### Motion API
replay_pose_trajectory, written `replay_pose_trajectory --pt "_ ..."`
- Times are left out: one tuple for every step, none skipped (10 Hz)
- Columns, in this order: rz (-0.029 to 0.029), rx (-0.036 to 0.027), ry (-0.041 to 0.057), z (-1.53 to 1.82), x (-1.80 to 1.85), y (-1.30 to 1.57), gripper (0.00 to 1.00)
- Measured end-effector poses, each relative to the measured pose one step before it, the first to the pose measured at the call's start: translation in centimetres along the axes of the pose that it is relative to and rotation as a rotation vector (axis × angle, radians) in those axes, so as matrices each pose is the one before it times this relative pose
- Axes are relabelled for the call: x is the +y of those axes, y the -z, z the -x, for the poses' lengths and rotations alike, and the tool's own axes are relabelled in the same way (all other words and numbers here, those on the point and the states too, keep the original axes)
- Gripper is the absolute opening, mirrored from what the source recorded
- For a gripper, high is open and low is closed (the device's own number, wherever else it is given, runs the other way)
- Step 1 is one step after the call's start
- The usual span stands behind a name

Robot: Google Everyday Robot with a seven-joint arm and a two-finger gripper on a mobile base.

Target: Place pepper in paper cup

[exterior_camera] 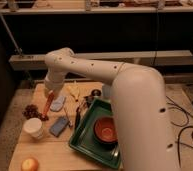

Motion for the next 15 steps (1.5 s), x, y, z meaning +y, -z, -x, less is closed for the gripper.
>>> replay_pose_trajectory --pt "-0.01692 0.03124 0.02799 1.116 -0.955 1.42 0.0" --pt "-0.00442 0.01843 0.01444 0.658 -0.349 0.544 0.0" --pt "-0.00527 0.01379 0.02016 0.958 -0.798 0.069 0.0" --pt "-0.00166 0.01793 0.02244 0.687 -0.81 -0.415 0.0" --pt "-0.00906 0.01961 0.02389 0.633 -0.957 -0.507 0.0" --pt "-0.01798 0.01444 0.02228 0.349 -0.657 -0.507 0.0" --pt "-0.02231 0.00468 0.01803 0.18 -0.391 -0.592 0.0" --pt "-0.02775 -0.00325 0.02387 0.195 -0.588 -0.716 0.0" --pt "-0.0154 -0.00222 0.01457 0.049 -0.226 -0.346 0.0" --pt "-0.00929 -0.00127 0.00811 0.005 -0.065 -0.201 0.0" --pt "-0.00982 -0.00174 0.01464 0.13 -0.155 -0.404 0.0" --pt "-0.00371 -0.00019 0.0157 0.22 -0.199 -0.38 0.0" --pt "-0.00194 -0.00043 0.01717 0.264 -0.243 -0.471 0.0" --pt "-0.00357 -0.00297 0.01575 0.291 -0.28 -0.602 0.0" --pt "-0.00254 0.00235 0.0167 0.025 0.133 -0.792 0.0"
